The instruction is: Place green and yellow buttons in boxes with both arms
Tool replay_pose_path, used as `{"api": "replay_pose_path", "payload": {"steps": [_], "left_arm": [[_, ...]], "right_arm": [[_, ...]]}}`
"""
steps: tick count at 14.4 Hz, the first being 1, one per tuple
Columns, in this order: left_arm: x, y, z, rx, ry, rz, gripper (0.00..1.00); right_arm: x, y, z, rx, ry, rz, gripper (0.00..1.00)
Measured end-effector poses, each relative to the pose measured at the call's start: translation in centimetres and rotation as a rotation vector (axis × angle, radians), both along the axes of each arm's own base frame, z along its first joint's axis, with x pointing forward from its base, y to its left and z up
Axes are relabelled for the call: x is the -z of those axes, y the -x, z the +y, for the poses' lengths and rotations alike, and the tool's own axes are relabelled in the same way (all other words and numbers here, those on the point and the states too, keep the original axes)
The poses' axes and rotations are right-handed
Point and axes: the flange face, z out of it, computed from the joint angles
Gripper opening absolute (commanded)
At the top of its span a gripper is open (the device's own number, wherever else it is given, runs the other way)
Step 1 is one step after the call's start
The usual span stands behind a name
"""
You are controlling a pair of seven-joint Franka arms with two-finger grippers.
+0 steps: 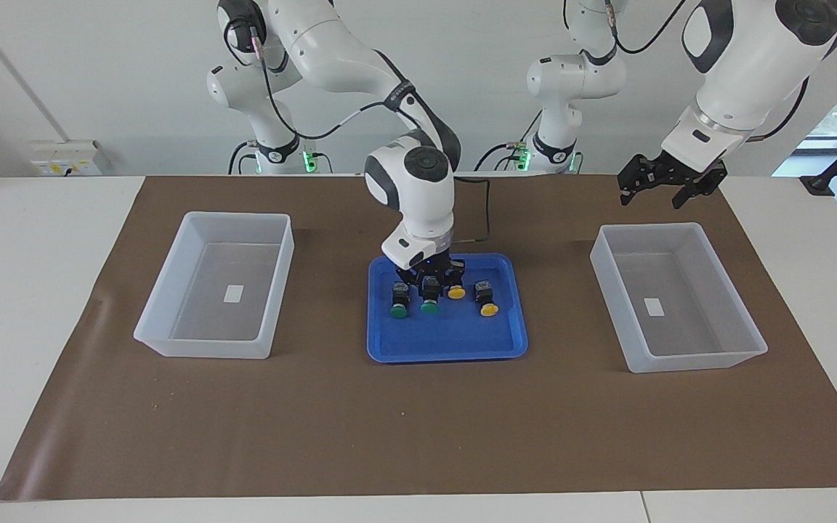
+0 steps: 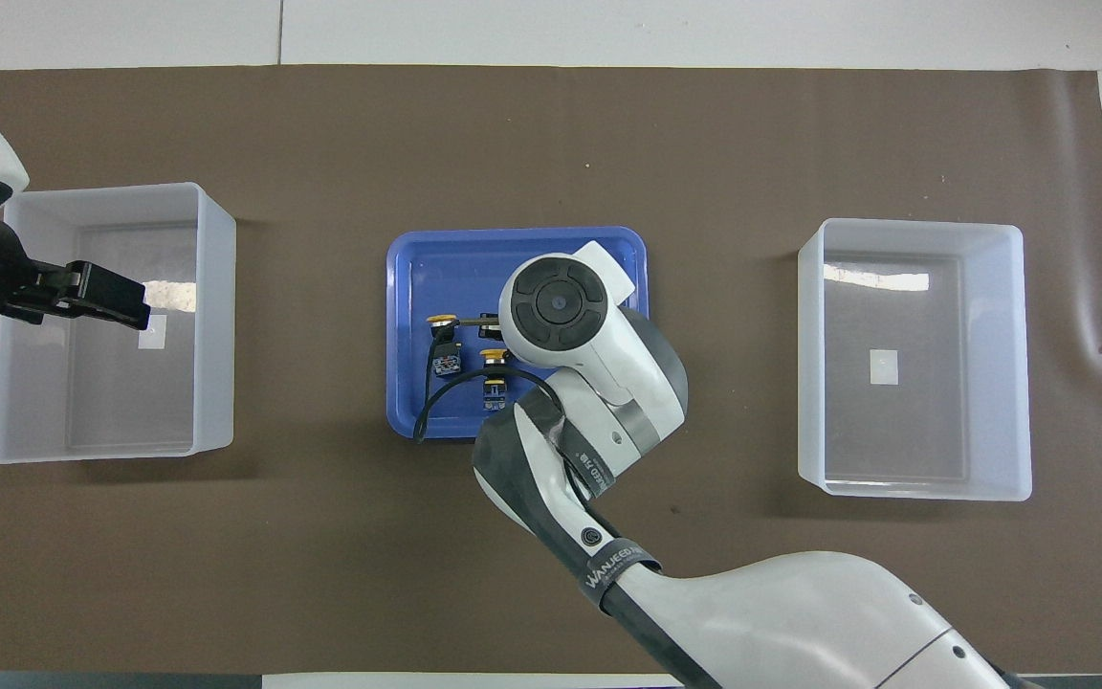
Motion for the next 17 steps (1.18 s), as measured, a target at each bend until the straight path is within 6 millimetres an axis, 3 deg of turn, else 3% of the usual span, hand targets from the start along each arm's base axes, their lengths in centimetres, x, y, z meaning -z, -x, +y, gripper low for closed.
{"api": "replay_pose_path", "payload": {"steps": [2,4,5,7,9,11,13,15,17], "left_arm": [[0.1,-0.3,-0.7,0.009,0.005,-0.035,1.00],[1.3,-0.2,-3.7,0.014,0.006,-0.057,1.00],[2.2,0.0,-5.9,0.010,0.007,-0.066,1.00],[5.0,0.9,-11.1,-0.015,0.010,-0.081,1.00],[8.6,1.9,-16.8,-0.057,0.015,-0.086,1.00],[13.3,2.9,-22.3,-0.086,0.022,-0.087,1.00],[18.1,3.9,-25.5,-0.102,0.032,-0.093,1.00],[21.0,4.6,-26.3,-0.121,0.038,-0.100,1.00],[22.2,4.7,-26.5,-0.134,0.044,-0.107,1.00]], "right_arm": [[-5.6,-1.8,-7.3,-0.044,0.030,0.049,0.00],[-10.1,-2.5,-17.2,-0.112,0.043,0.105,0.00],[-11.3,-2.2,-22.0,-0.144,0.040,0.132,0.00],[-11.3,-1.1,-31.1,-0.175,0.024,0.169,0.00],[-8.6,-0.2,-37.5,-0.172,0.009,0.161,0.00],[-4.7,0.9,-40.8,-0.170,0.008,0.123,0.00],[-1.3,2.2,-40.6,-0.173,0.010,0.105,0.00],[0.4,2.7,-40.0,-0.181,0.013,0.092,0.00],[1.6,2.9,-40.7,-0.165,0.015,0.082,0.00]]}}
